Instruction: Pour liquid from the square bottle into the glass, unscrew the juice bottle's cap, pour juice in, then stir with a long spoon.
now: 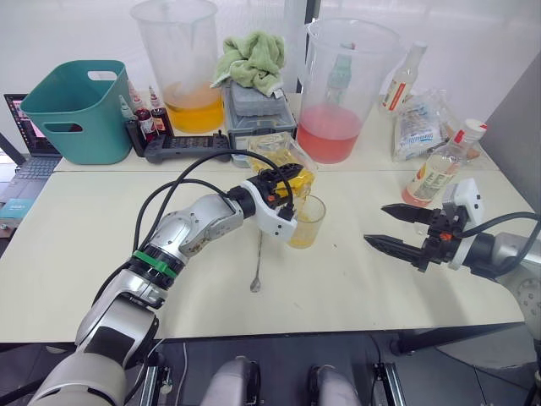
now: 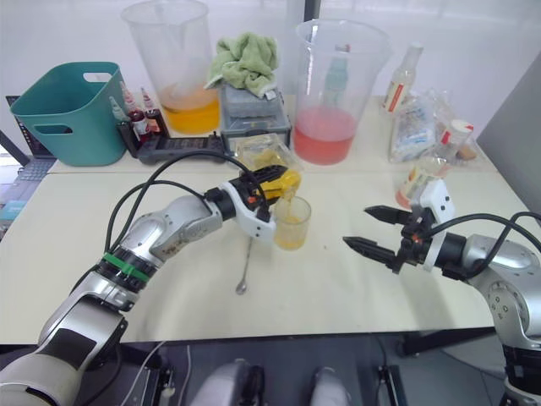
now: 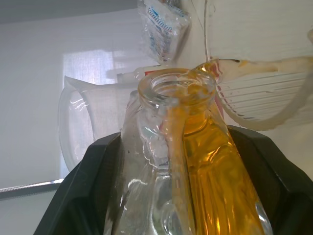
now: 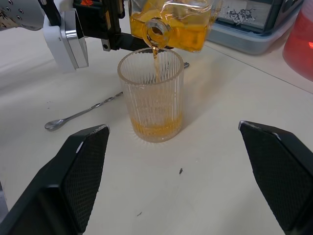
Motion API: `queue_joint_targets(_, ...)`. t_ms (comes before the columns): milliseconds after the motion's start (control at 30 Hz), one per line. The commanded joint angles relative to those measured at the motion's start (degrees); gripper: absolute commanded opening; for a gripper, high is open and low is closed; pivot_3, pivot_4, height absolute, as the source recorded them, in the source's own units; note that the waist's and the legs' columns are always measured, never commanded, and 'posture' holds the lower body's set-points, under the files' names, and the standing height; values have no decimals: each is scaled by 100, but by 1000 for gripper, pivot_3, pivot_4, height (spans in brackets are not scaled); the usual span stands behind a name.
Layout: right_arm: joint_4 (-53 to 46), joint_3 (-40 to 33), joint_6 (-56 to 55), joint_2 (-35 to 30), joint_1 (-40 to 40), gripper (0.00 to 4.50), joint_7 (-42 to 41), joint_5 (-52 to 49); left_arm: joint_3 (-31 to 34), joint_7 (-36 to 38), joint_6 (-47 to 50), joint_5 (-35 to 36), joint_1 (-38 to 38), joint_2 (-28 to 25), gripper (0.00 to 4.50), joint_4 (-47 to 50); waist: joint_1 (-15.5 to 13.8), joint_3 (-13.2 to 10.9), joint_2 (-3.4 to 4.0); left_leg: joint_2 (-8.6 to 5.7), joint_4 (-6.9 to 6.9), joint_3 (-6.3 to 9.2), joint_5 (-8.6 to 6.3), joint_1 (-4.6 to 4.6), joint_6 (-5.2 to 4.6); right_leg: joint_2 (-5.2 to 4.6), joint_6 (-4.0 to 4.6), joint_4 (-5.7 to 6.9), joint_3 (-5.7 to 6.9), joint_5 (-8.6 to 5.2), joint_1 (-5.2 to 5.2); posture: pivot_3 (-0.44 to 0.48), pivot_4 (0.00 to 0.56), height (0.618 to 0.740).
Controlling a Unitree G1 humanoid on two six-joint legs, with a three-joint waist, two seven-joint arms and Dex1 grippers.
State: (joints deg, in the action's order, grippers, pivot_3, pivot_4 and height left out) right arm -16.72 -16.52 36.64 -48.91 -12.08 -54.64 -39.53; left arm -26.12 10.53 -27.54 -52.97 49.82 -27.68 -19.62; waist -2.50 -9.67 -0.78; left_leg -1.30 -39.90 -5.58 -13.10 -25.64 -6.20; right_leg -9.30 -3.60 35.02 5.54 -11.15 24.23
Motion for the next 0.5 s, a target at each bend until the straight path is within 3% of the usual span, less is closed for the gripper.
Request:
queue_joint_targets(33, -54, -146, -146, -12, -46, 4500, -30, -28, 219, -295, -36, 57, 326, -19, 2780, 528, 0, 0, 0, 0, 0, 0, 0, 0, 0, 0, 0, 0, 0, 0, 0, 0, 150, 740)
queue_joint_targets(300, -23, -121, -149, -31, -71, 4500, -79, -12, 606, 378, 351, 1227, 237, 295, 2780, 591, -1, 0, 0, 0, -3, 1, 0, 0, 0, -1, 0, 0, 0, 0, -1, 0, 150, 740)
queue_joint_targets(500, 87, -46, -175, -97, -179, 4500, -171, 74, 773, 630, 515, 1623, 269, 224, 2780, 725, 29, 0, 0, 1, -3, 0, 0, 0, 0, 2, 0, 2, 0, 0, 0, 0, 150, 740)
